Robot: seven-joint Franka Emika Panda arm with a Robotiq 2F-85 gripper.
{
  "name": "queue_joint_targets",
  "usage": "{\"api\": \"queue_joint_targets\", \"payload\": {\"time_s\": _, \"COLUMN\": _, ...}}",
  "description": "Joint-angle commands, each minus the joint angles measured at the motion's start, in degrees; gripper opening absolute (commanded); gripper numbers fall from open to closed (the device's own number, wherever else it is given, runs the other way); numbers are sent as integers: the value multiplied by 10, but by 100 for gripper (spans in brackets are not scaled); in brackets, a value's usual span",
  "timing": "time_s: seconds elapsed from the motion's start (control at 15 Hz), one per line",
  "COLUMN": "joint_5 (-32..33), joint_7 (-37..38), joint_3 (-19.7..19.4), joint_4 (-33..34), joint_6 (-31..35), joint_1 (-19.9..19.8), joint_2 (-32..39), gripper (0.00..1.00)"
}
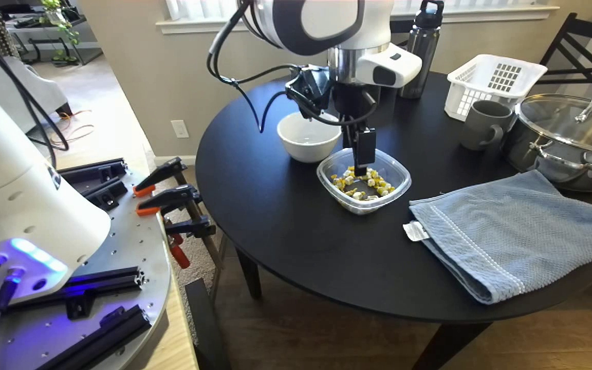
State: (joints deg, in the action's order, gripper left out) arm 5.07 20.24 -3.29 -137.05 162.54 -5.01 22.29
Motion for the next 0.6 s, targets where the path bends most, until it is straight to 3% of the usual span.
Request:
{"api": "queue_joint_targets", "payload": {"time_s": 0.0, "joint_5": -29, "joint_7": -14, "joint_3": -22, "joint_4": 77, "joint_6": -14, "joint_1": 29, "joint_2": 70, "gripper": 100}}
{"api": "queue_joint_targets", "payload": {"time_s": 0.53, "joint_5": -69, "joint_7": -21, "joint_3": -16, "joint_4": 175, "joint_6": -45, "joint_1": 34, "joint_2": 158, "gripper": 100}}
